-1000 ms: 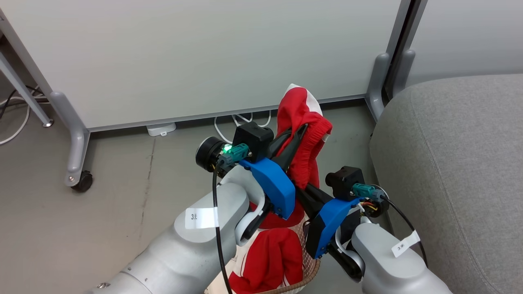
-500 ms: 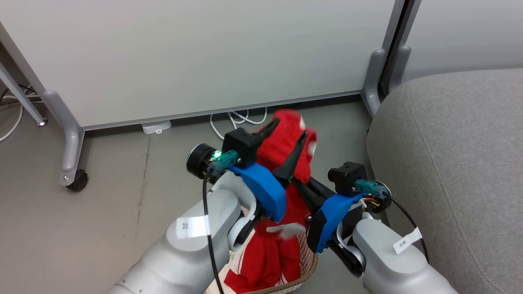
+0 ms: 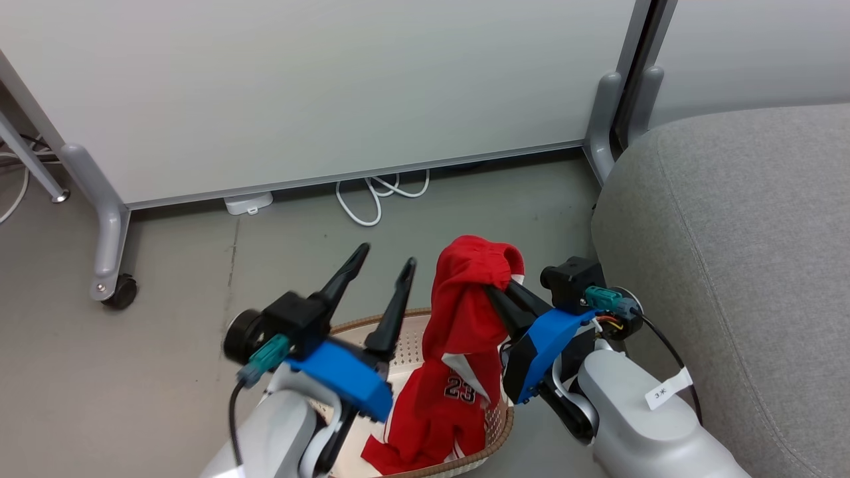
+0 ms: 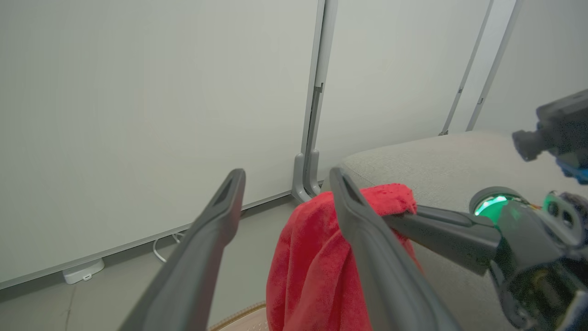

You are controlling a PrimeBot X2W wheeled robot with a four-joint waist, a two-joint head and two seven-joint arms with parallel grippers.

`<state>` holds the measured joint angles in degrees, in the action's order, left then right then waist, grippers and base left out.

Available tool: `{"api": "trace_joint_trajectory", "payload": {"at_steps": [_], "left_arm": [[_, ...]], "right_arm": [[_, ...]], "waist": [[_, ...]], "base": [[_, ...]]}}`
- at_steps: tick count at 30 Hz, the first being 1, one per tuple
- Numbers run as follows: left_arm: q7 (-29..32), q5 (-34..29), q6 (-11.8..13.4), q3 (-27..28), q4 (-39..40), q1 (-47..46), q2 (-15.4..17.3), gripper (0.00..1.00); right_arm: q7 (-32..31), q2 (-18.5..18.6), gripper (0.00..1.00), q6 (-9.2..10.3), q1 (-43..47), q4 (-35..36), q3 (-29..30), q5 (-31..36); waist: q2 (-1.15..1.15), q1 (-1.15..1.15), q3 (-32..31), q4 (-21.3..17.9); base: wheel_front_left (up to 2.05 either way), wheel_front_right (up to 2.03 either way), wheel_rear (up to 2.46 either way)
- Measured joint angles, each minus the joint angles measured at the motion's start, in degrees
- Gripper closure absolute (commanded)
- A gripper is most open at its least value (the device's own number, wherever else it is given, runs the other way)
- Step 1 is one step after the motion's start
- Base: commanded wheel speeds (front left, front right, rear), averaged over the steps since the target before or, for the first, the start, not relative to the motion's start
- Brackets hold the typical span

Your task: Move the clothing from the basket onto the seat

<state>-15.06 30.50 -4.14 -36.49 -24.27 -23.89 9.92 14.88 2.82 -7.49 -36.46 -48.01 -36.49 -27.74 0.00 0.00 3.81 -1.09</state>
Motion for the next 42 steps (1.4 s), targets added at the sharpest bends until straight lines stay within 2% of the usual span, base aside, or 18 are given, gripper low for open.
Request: {"api": "trace_joint_trajectory", "payload": {"at_steps": [5,10,18,31,42], "left_arm": [[0.0,-4.52,-1.43,6.33,4.03,6.88,0.3,0.0],[0.0,-7.5,-1.98,12.76,5.86,12.17,-0.98,0.0],[0.0,-11.34,-2.81,19.27,7.14,16.51,-3.01,0.0],[0.0,-13.45,-3.26,20.58,7.51,17.64,-4.23,0.0],[0.0,-13.34,-3.27,20.6,7.83,17.53,-3.56,0.0]], "right_arm": [[0.07,0.0,1.0,0.0,0.21,0.27,1.16,0.62],[0.08,0.0,1.0,0.01,0.77,0.81,2.08,1.03],[0.09,0.0,1.0,0.0,1.7,1.63,3.0,1.83],[0.09,0.0,1.0,0.0,2.63,2.43,2.81,1.87],[0.1,0.0,1.0,0.0,2.53,3.36,3.21,1.94]], "waist": [[0.0,0.0,-0.23,0.04],[0.0,0.0,-0.68,0.19],[0.0,0.0,-0.94,0.29],[0.0,0.0,-1.05,-1.01],[0.0,0.0,-0.11,-6.95]], "base": [[0.0,0.0,0.0],[0.0,0.0,0.0],[0.0,0.0,0.0],[0.0,0.0,0.0],[0.0,0.0,0.0]]}}
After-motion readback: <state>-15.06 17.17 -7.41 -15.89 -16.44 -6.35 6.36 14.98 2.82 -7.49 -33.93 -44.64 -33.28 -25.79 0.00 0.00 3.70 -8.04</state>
